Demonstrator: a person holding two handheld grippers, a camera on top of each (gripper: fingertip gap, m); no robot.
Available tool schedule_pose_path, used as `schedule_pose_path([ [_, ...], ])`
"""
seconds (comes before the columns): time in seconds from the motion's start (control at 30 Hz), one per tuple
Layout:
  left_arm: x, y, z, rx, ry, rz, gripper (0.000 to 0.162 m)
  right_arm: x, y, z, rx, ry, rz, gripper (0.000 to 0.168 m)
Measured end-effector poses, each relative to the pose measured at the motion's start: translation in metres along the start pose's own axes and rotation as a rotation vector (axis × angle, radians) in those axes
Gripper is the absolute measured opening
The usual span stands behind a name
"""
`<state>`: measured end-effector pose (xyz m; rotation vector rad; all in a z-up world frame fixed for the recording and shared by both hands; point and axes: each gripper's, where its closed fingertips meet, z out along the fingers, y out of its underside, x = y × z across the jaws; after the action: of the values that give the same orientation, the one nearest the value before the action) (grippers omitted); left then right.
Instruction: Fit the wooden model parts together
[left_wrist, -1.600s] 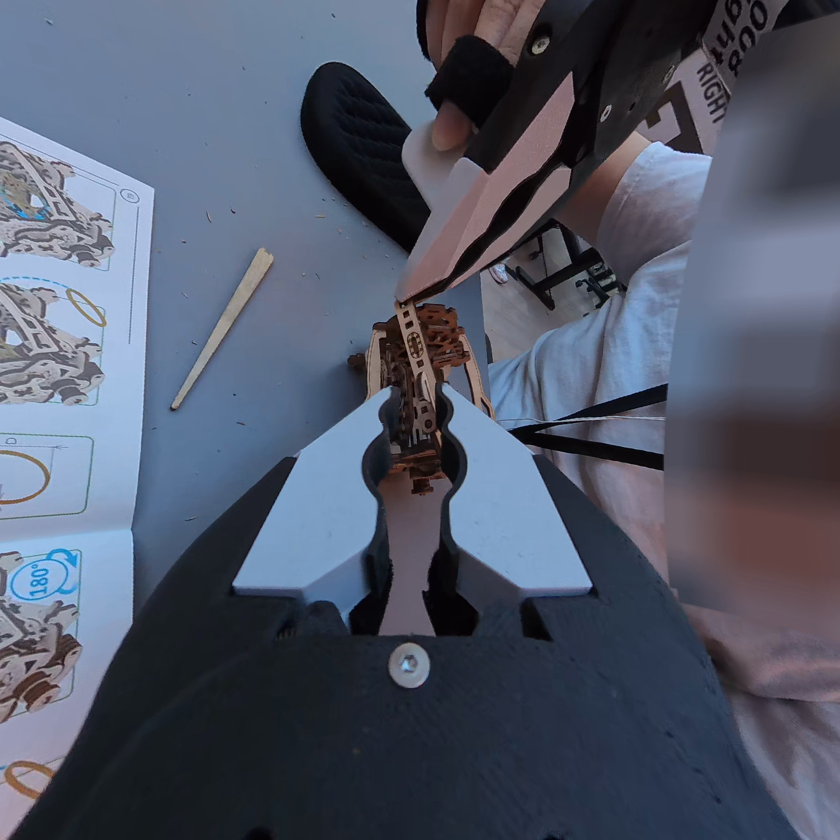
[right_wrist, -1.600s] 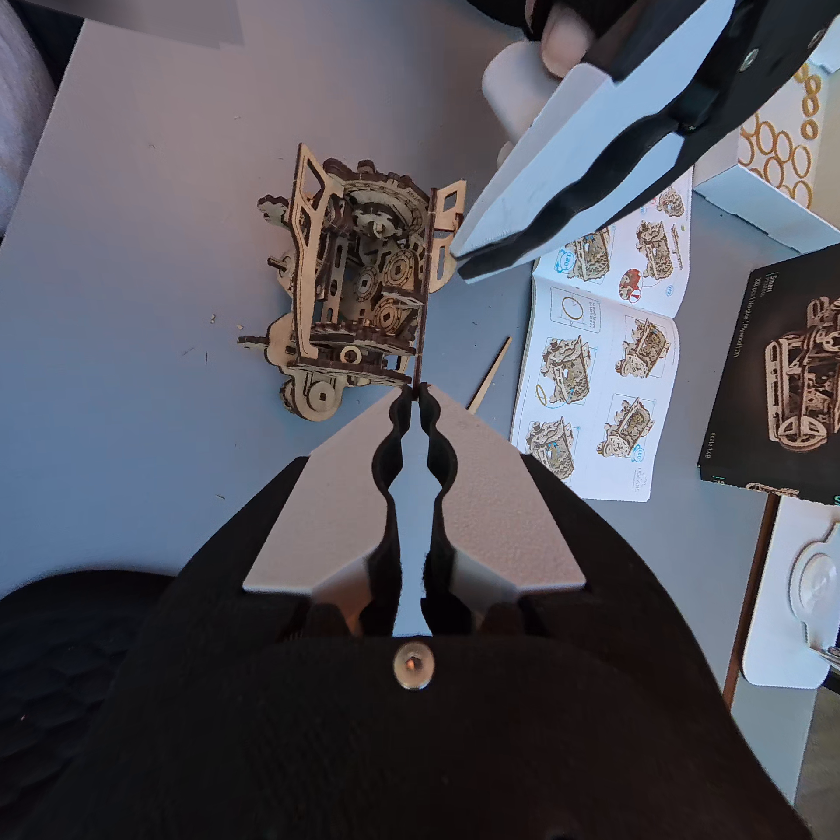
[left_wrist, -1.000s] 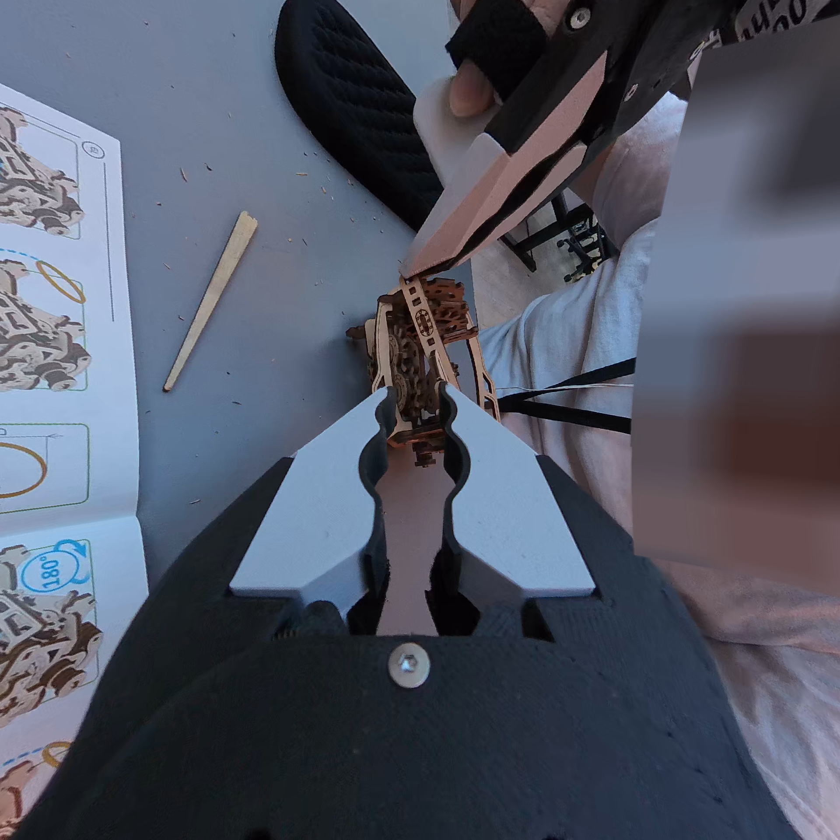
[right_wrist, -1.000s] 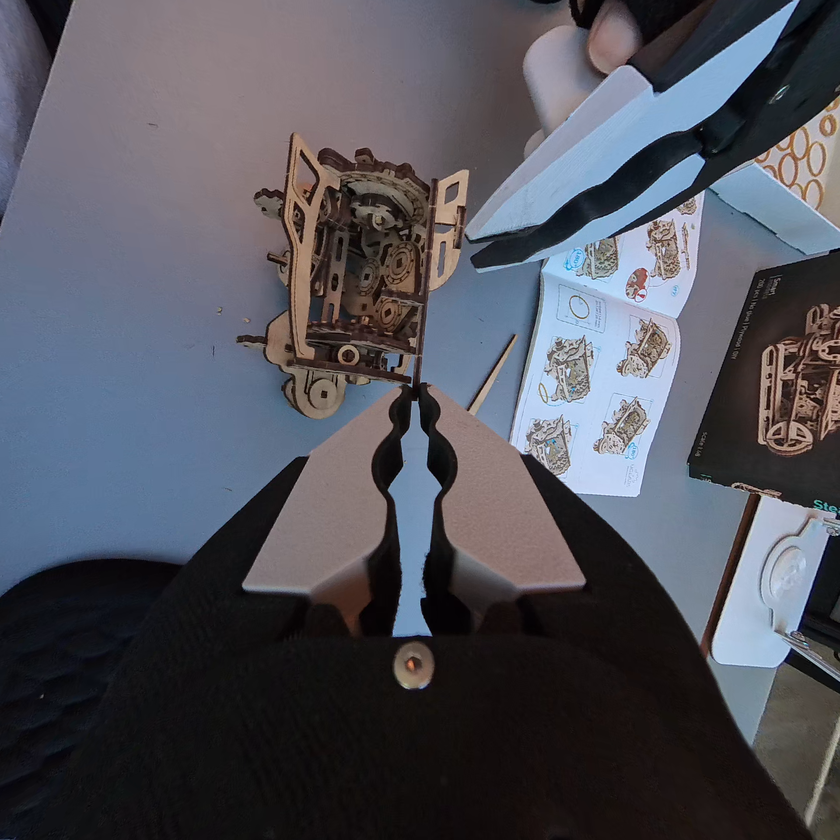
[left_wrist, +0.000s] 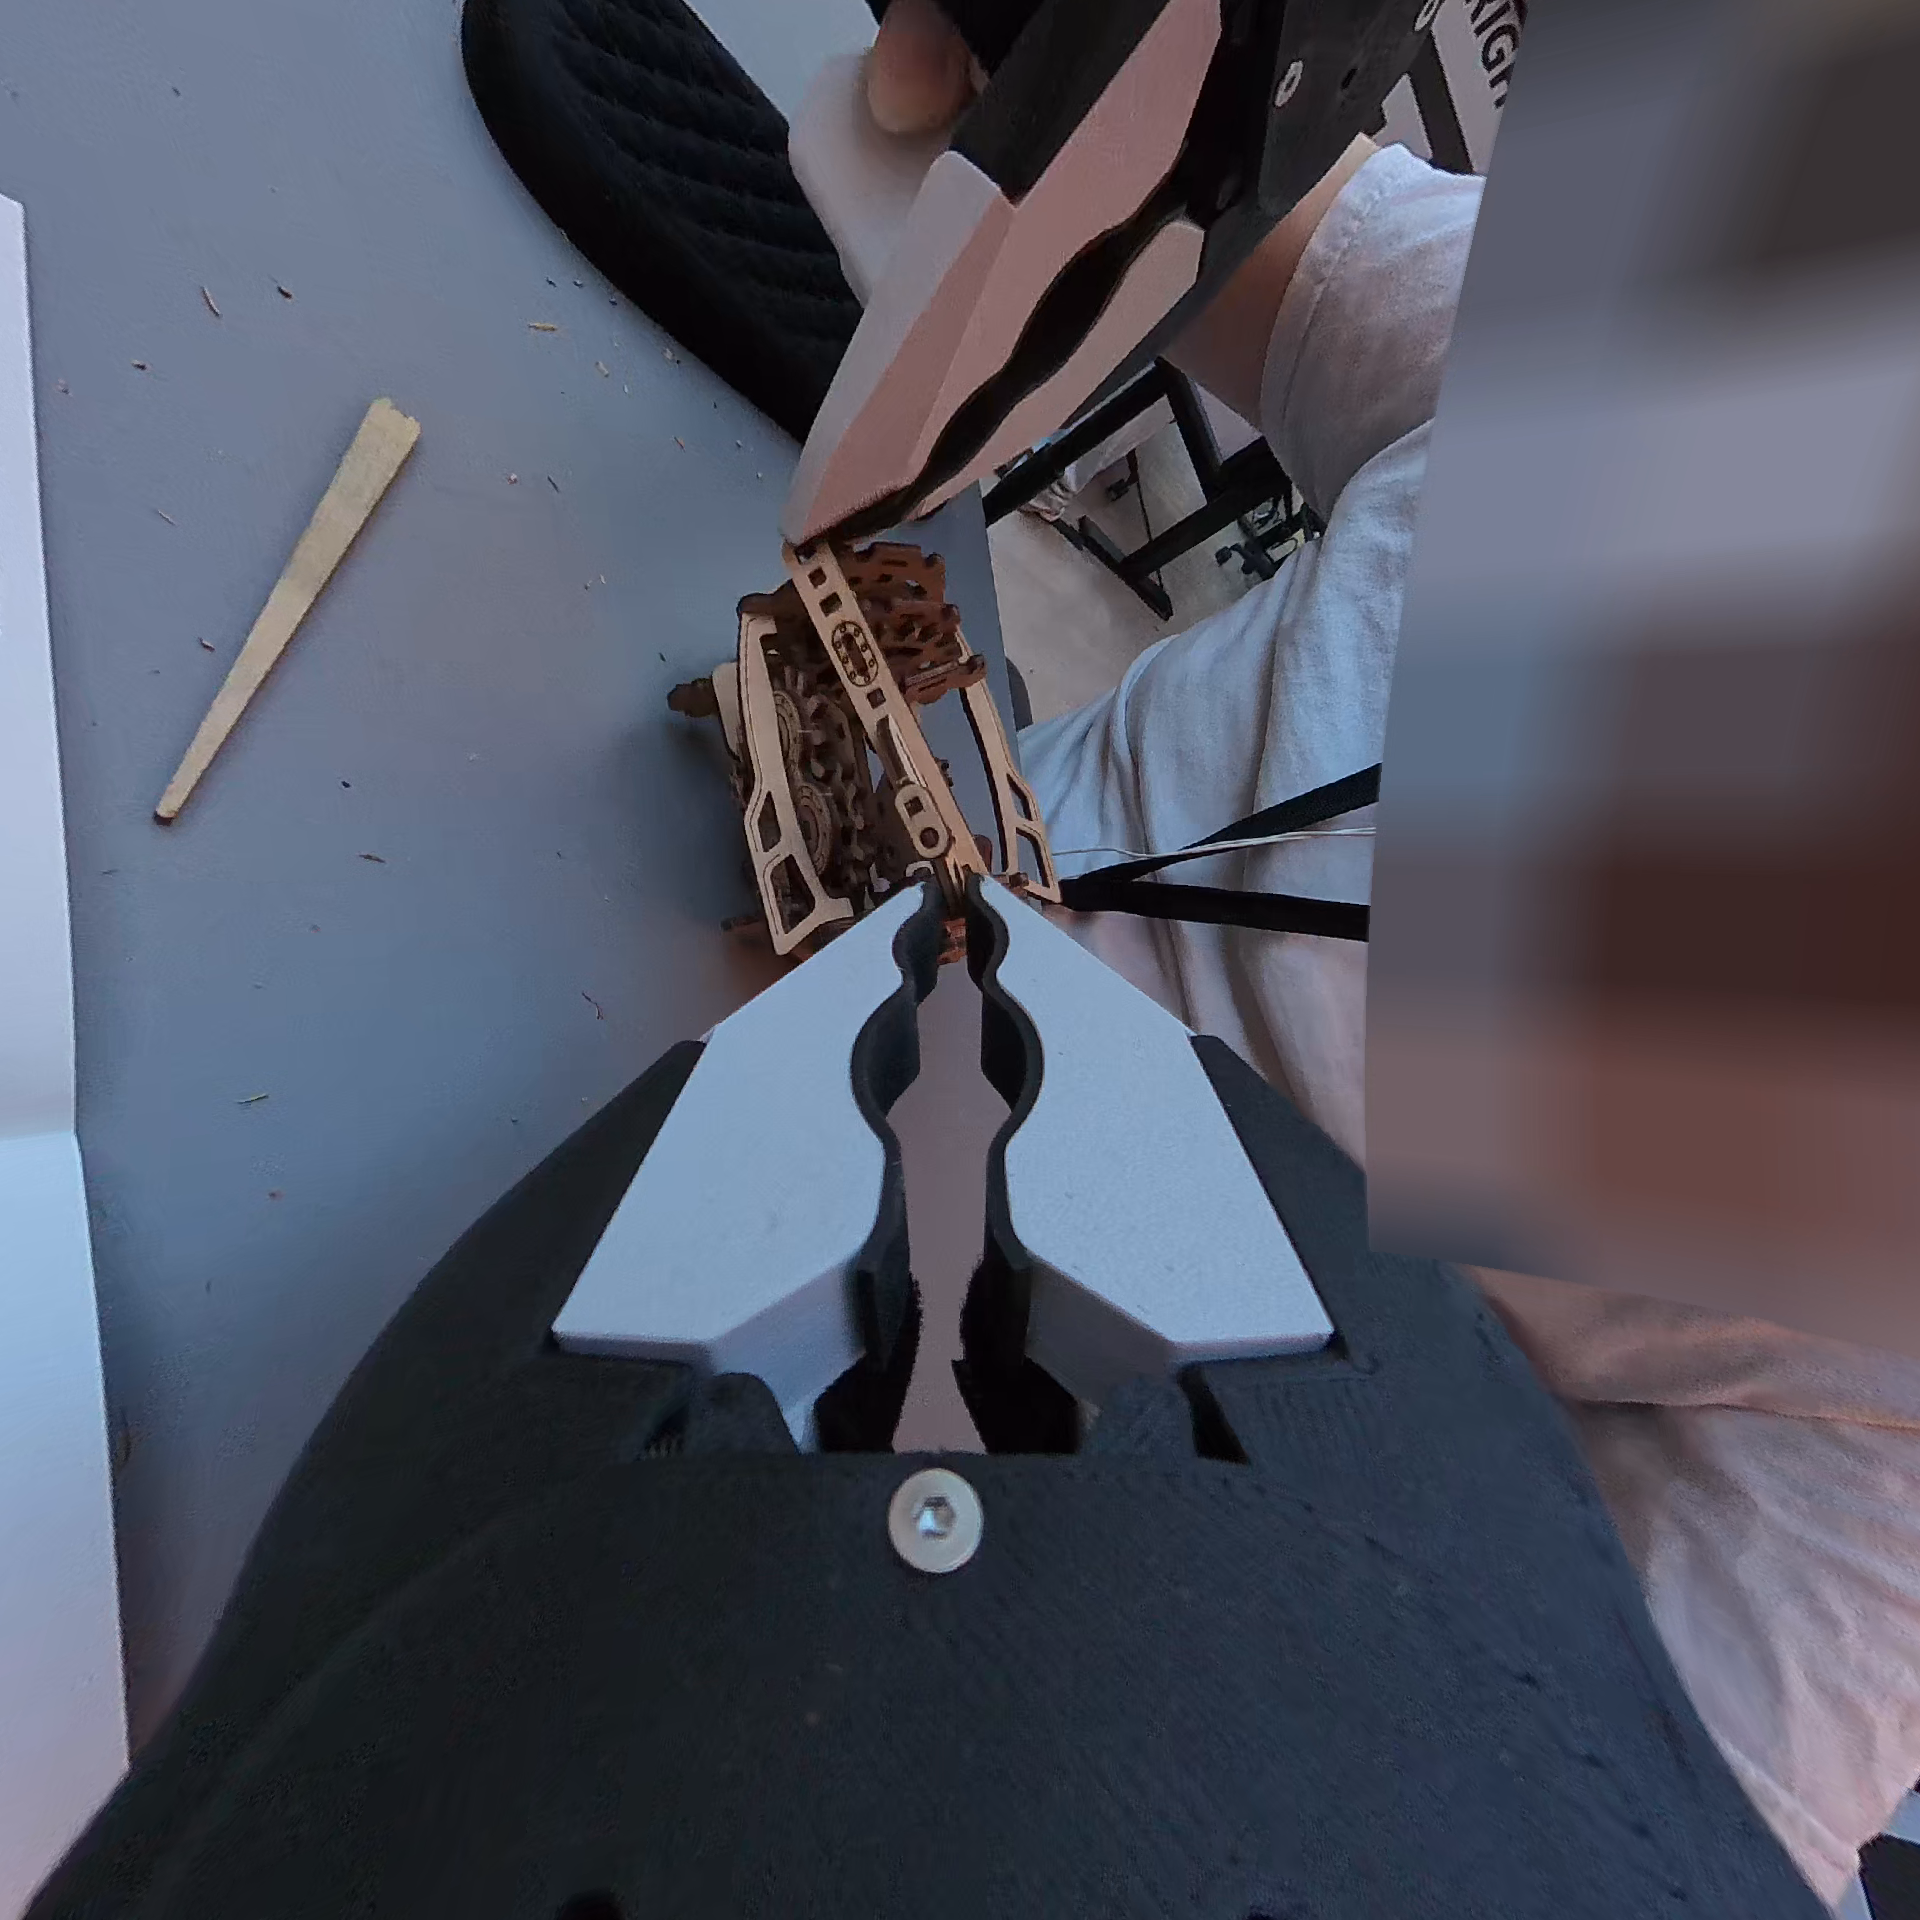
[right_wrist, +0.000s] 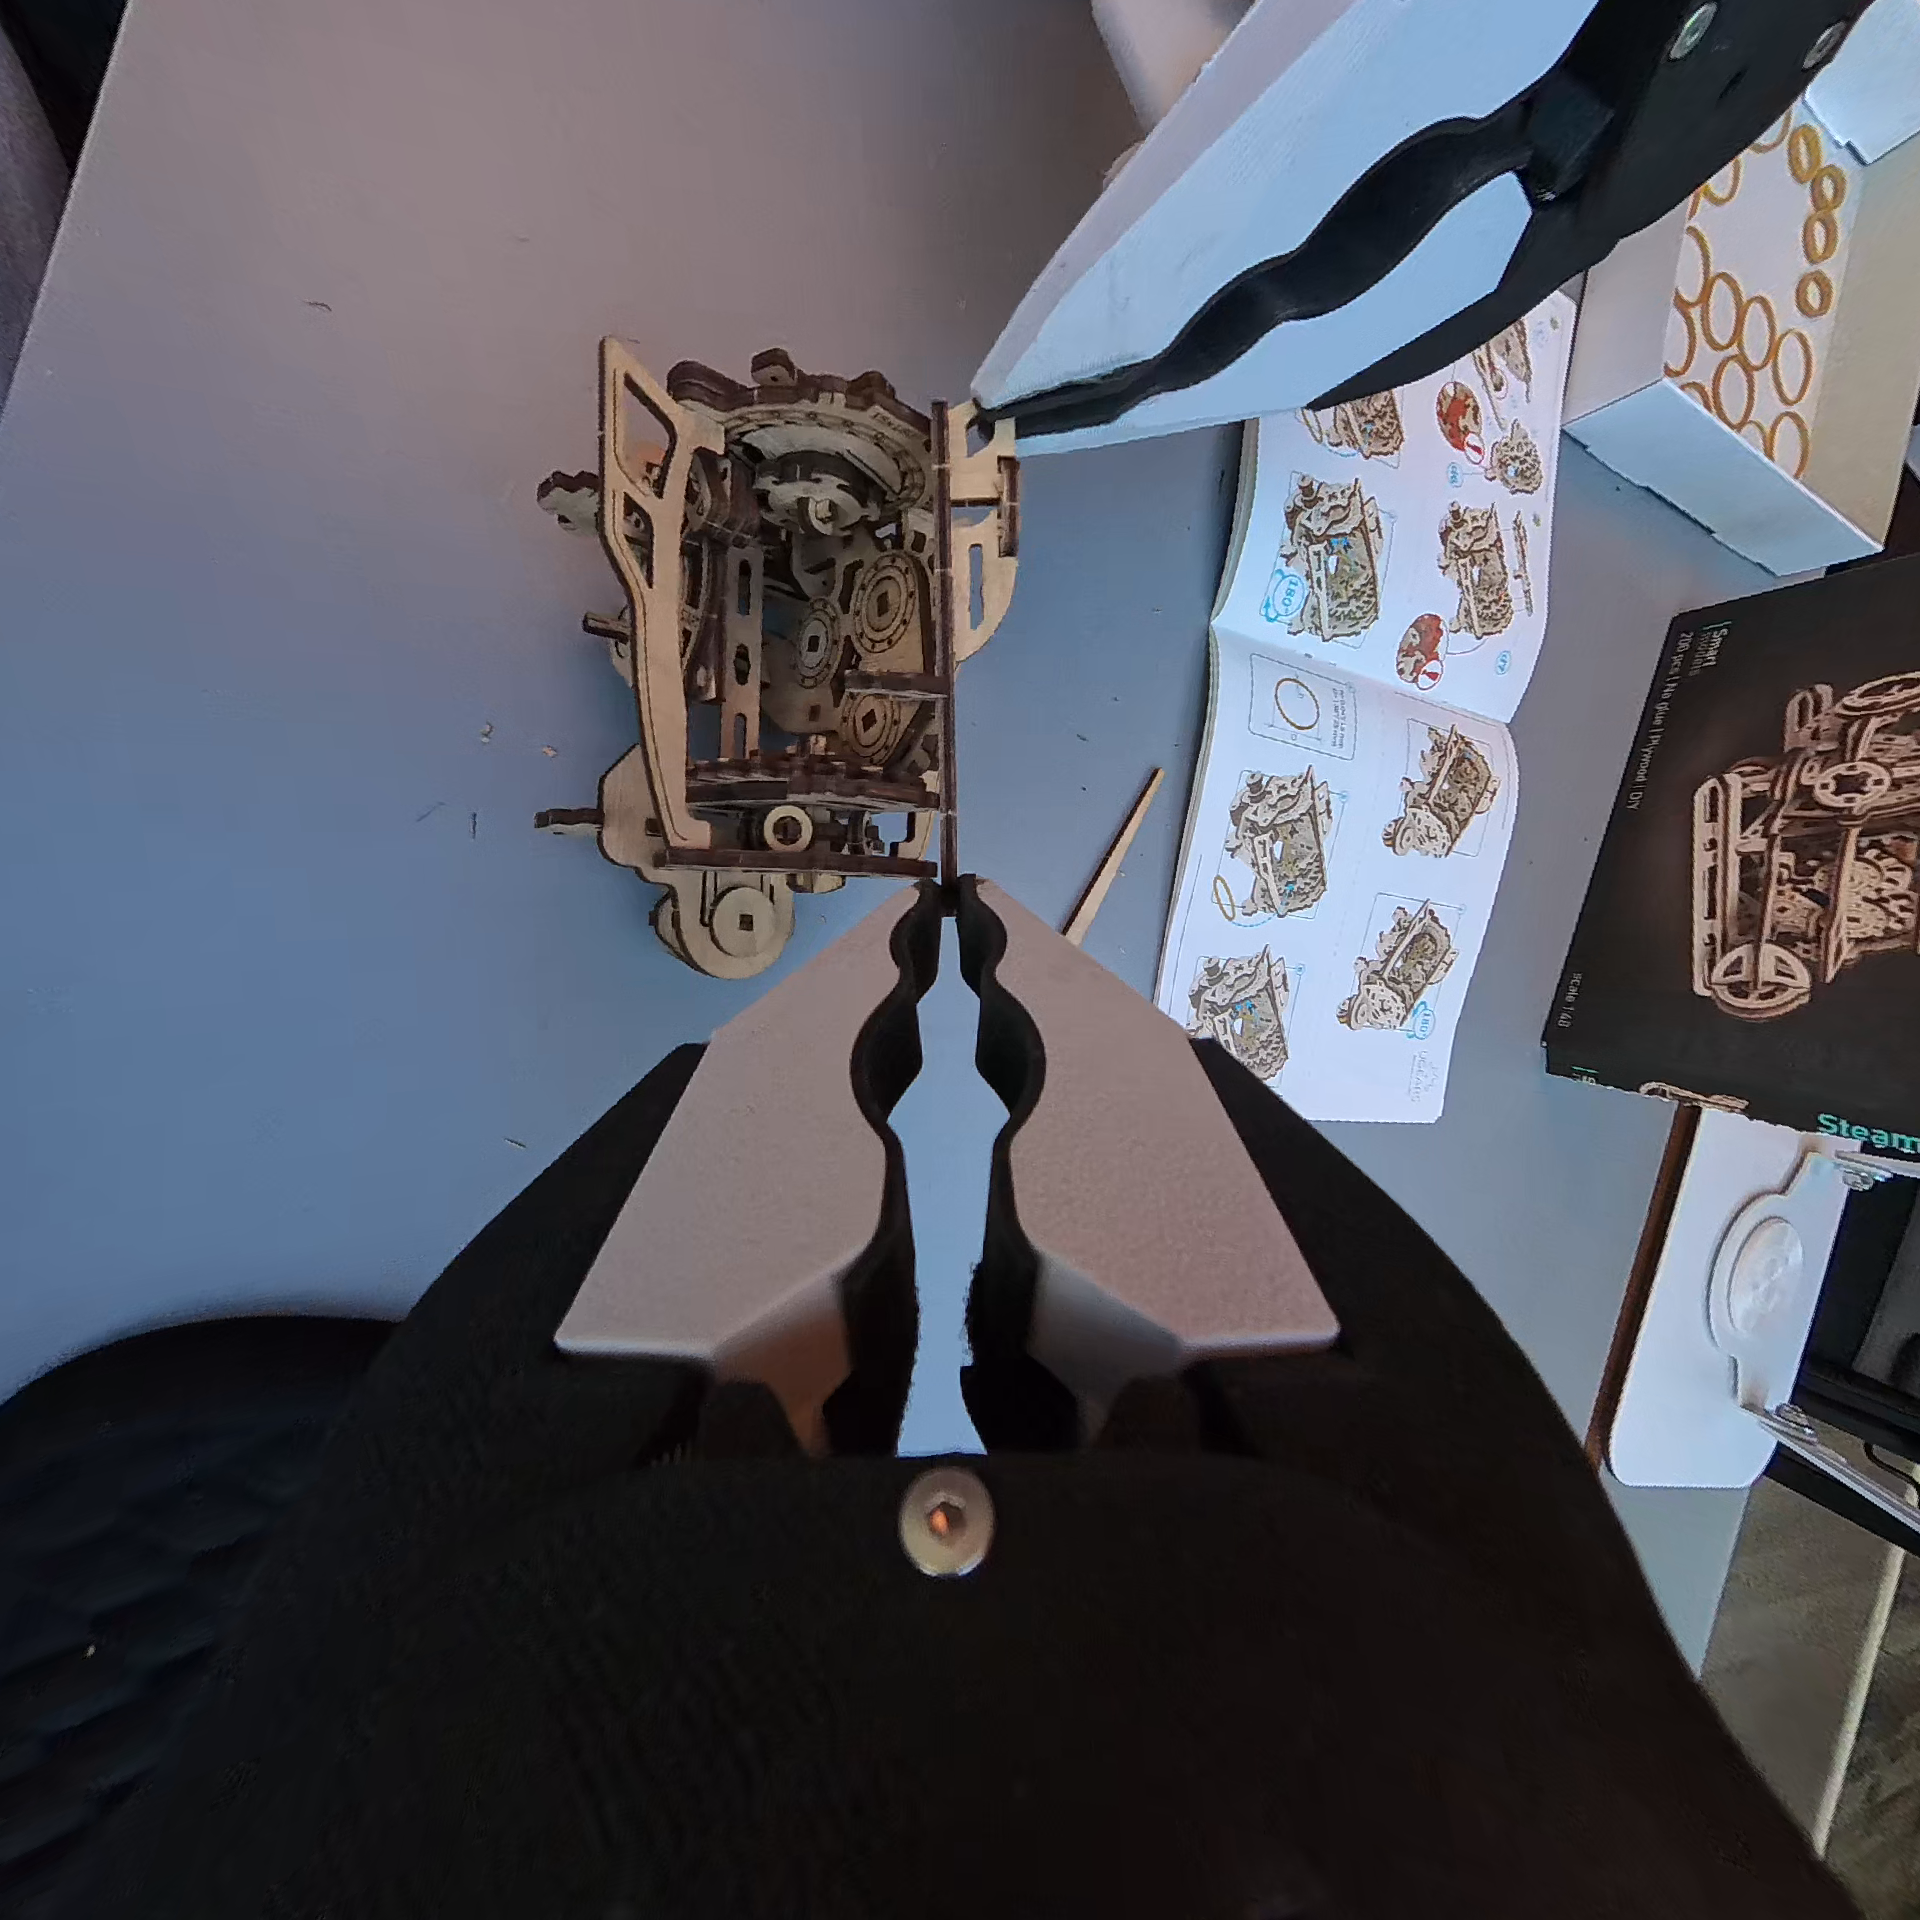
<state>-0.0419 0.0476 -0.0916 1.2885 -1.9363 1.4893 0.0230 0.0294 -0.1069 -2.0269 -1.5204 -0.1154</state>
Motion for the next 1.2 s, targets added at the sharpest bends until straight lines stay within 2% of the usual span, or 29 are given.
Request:
schedule_pose_path([
  [0.47,-0.008,-0.002,-0.007,-0.043,-0.086,0.070,0.001,0.003,-0.001,-0.002,0.025,0.045,-0.024,0.002],
  [1.0,-0.021,-0.010,-0.014,0.021,-0.125,0.157,0.001,0.003,0.002,-0.002,0.066,0.075,-0.019,0.003],
  [1.2,-0.026,-0.013,-0.016,0.036,-0.130,0.100,0.001,0.004,0.004,0.000,0.086,0.034,0.023,0.003],
])
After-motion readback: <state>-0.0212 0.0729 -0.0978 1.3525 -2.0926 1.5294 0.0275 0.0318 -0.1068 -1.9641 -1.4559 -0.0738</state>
